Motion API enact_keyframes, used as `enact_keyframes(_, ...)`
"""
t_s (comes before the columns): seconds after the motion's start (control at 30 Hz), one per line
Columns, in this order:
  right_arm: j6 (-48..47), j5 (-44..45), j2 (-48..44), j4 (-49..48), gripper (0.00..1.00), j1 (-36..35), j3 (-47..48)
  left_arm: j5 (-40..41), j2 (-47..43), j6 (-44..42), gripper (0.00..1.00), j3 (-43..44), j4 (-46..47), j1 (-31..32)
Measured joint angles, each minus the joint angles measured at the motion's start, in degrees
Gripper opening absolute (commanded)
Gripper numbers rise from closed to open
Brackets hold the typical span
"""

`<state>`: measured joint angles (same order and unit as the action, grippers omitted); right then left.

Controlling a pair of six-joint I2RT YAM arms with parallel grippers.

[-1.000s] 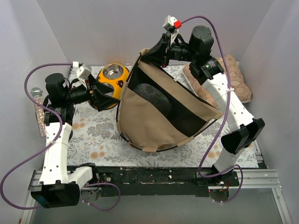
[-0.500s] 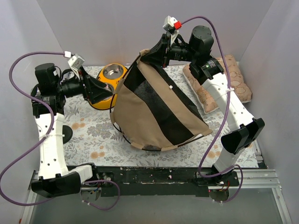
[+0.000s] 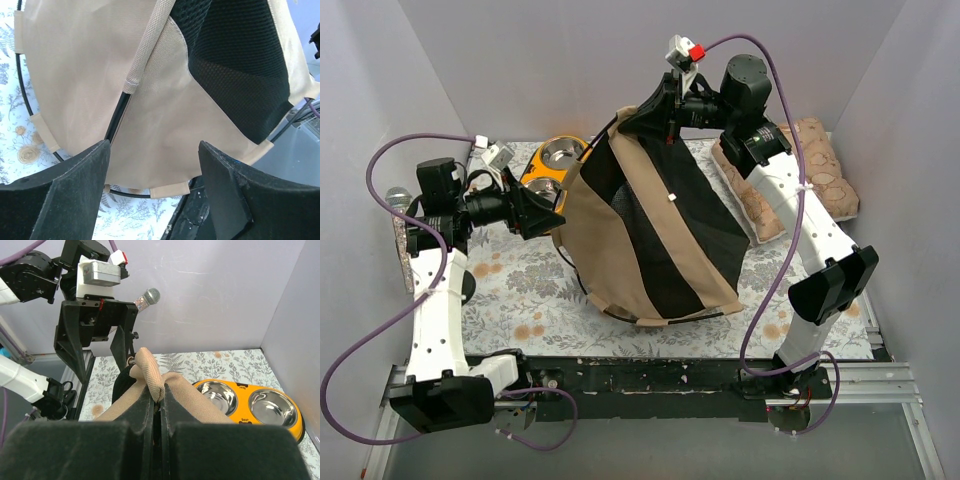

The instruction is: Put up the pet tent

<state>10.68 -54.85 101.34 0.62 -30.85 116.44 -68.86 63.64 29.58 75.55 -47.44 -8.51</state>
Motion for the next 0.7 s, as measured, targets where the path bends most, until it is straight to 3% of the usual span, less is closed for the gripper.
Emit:
enact_keyframes(0.23,0.09,-1.51,0.09,-0.24,0.01,0.09,0.46,1.62,-0.76,-0.66,0.73,-0.02,3.13,0.00)
enact_keyframes(0.43,0.15,-2.67,0.11,-0.24,0.01,0.09,0.52,6.80,0.37,-5.01,0.76,7.15,5.11,0.00)
enact_keyframes(0.6,0.31,-3.30,0.52,-0.24,0.01,0.09,1.62,3.74,4.52,-16.46,0.75,10.29,-2.93,0.00)
enact_keyframes(0.7,0.72,-3.54,0.72,-0.68,0.01,0.09,1.97,0.96,6.47,-20.13,0.70,9.31,-7.28,0.13)
